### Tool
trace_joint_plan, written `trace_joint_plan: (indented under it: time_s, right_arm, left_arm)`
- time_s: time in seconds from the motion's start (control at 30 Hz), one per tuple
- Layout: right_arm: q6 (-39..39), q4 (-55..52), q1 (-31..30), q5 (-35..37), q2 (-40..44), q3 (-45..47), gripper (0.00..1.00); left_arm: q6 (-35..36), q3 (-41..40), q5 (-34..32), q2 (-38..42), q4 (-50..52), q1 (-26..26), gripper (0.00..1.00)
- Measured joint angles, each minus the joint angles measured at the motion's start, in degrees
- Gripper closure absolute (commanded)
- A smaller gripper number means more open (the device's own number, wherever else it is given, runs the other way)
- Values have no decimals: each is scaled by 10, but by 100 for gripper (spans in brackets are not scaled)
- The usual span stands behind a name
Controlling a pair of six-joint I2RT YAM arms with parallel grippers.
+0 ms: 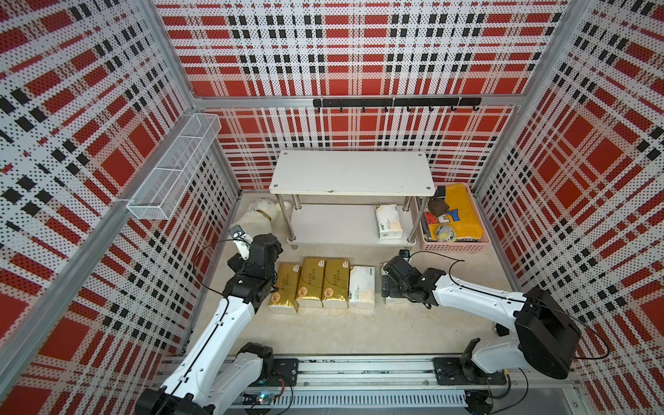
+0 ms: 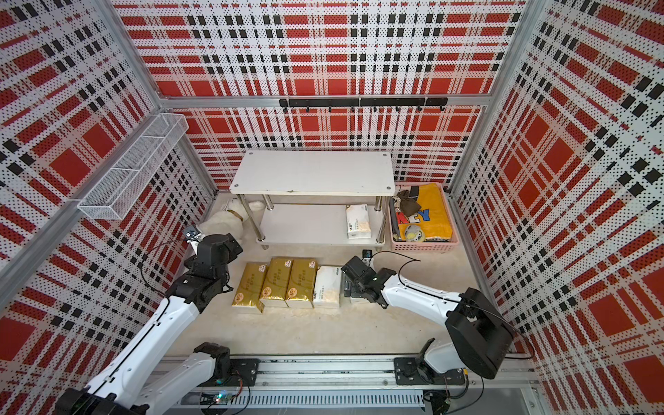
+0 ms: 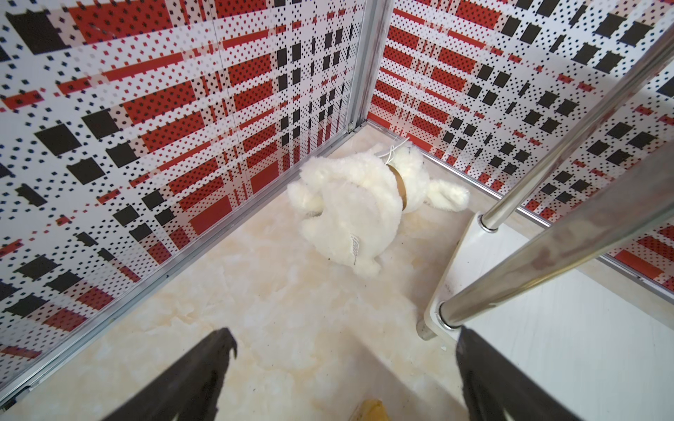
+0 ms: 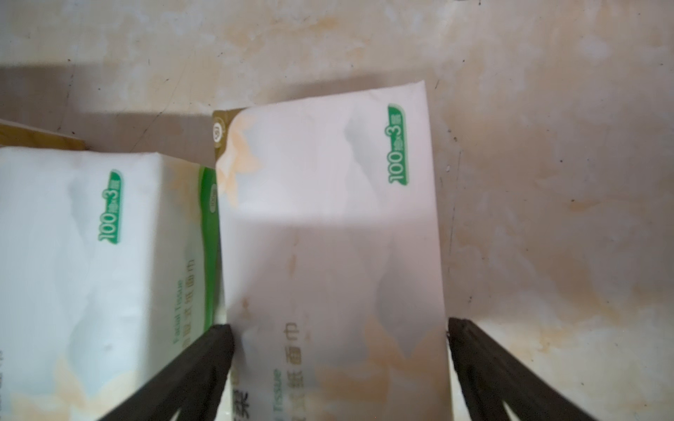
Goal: Place the tissue boxes on the shelf by color
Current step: Pick up the box of tissues from the center of the board.
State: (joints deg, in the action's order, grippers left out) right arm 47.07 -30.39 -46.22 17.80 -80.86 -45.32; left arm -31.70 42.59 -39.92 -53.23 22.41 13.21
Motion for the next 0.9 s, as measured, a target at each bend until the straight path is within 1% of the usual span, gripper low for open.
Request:
trace_joint_plan:
  time_s: [0.43, 0.6, 0.9]
  right_arm:
    - [-50, -18, 9, -5, -11, -35, 0]
    - [-70, -19, 14, -5, -37, -57, 0]
    - [-85, -16, 22, 3, -74, -57, 0]
  left_arm:
    - [0, 0, 0, 0, 0, 0, 0]
    - [0, 0, 0, 0, 0, 0, 0]
    - [0, 0, -2, 0, 0, 0, 0]
